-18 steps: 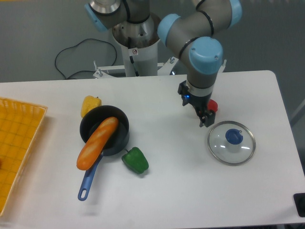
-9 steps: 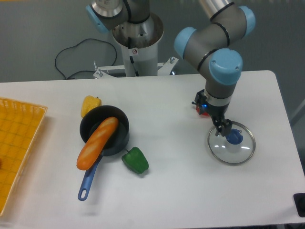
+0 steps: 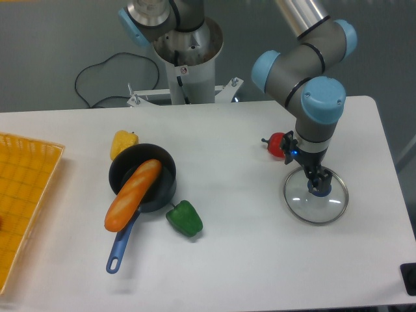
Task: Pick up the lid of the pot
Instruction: 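Close the gripper on the blue knob of the glass lid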
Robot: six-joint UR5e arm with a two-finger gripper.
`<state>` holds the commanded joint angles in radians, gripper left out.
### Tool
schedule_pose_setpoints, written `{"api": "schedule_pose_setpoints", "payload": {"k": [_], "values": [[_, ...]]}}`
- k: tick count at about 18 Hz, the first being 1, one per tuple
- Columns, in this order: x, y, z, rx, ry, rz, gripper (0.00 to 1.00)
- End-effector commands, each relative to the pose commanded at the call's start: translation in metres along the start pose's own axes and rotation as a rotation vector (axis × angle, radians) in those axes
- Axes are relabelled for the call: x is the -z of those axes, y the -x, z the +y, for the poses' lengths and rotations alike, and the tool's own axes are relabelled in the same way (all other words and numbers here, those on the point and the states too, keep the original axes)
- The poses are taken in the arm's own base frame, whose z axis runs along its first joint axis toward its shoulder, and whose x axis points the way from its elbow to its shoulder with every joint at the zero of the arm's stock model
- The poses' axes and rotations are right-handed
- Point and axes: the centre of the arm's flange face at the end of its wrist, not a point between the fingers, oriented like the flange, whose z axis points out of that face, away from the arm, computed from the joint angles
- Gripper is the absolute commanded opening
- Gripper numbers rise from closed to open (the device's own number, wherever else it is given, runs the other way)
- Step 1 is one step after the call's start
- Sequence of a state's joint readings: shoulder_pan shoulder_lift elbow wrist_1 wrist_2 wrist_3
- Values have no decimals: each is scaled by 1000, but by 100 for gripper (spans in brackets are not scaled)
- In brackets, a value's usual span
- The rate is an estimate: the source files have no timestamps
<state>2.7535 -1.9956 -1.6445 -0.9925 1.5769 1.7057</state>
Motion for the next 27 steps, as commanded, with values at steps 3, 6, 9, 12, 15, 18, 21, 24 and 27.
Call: {"api": "schedule_pose_setpoints", "payload": {"k": [3,6,9,12,15,18,21,24,27], "values": [[-14,10,5,-3,4,-2,100],[-18,11,15,-9,4,2,100],[-23,15,26,-26,5,7,100],[-28,16,28,-31,4,13,100],[-31,19,29,-29,4,12,100],[-35,23,29,-29,4,13,100],[-45,27,30,-28,4,12,100],[-53,33,31,-25,7,-3,100],[-54,33,30,-20,7,-2,100]]}}
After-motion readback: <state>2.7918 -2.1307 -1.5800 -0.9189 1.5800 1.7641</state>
